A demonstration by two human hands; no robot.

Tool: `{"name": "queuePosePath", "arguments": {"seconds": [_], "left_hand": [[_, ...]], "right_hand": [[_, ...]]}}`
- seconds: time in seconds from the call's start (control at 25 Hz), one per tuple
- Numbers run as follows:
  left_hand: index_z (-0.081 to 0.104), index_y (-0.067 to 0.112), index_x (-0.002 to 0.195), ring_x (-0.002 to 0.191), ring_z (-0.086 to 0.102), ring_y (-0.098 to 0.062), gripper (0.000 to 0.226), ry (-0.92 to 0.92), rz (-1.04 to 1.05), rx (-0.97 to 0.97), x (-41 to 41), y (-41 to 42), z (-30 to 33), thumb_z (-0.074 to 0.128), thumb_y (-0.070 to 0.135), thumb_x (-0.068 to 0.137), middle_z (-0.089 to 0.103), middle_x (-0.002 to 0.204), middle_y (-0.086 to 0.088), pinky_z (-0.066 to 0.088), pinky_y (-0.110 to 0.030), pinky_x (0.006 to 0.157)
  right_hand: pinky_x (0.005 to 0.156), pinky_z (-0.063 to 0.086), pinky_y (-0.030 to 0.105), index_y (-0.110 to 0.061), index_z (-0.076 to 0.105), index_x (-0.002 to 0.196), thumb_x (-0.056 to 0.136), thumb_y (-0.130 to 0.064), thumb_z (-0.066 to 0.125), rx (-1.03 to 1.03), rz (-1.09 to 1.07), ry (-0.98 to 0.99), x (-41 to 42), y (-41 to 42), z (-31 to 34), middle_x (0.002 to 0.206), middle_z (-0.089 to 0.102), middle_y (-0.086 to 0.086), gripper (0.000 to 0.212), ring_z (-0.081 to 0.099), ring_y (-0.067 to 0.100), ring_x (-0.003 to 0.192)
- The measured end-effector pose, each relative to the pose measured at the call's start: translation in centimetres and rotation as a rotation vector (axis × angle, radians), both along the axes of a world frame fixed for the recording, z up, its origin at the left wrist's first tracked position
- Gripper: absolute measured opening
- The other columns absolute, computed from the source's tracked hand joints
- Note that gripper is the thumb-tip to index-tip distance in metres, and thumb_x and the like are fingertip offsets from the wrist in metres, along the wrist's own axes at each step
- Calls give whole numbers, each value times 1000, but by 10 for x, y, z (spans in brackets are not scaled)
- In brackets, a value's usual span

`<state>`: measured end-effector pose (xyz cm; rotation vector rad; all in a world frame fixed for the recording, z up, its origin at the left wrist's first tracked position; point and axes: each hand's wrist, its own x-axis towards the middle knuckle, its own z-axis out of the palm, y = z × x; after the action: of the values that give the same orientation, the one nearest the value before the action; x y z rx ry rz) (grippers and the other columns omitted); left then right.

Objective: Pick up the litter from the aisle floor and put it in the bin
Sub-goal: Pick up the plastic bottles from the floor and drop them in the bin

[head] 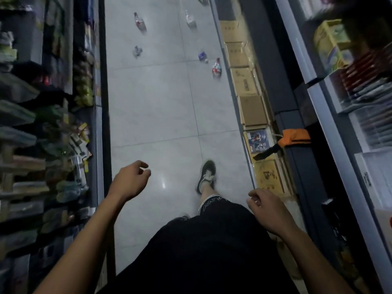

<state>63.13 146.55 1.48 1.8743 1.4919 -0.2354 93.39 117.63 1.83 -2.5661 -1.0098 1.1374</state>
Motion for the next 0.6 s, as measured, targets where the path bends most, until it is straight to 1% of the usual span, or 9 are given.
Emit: {"name": "queuePosePath", "arguments": {"seconds": [0.12,0.24,0.32,0.44,0.6], "left_hand": [[63,25,124,94,65,-21,35,22,15,-10,51,57,0,52,40,94,72,106,2,53,-39,86],[63,24,123,94,64,-20,34,63,32,-47,89,96,2,53,40,95,72,110,0,51,-36,83],[63,26,122,96,65,-21,33,78,65,-67,106,118,2,53,41,94,73,111,0,51,-37,85],[64,30,118,94,65,-19,31,90,159,-107,121,152,-1,52,43,93,74,107,3,52,-37,84],[65,29,119,93,65,-18,30,101,255,-147,141,213,-9,54,42,94,72,104,5,51,-37,83]], "right_hand": [[83,53,34,-24,65,123,100,-36,58,15,17,18,63,75,-6,116,65,-5,27,61,9,97],[89,55,39,-22,64,126,100,-38,57,44,48,48,127,160,-3,120,66,-3,31,64,14,101],[90,55,41,-22,64,128,101,-40,54,62,93,34,166,222,2,122,66,-2,34,64,15,103],[89,55,41,-22,63,128,101,-41,53,58,164,4,214,313,8,121,65,-4,35,63,15,103],[86,56,41,-25,62,128,101,-45,51,54,246,-19,262,431,9,117,64,-8,35,62,13,101]]}}
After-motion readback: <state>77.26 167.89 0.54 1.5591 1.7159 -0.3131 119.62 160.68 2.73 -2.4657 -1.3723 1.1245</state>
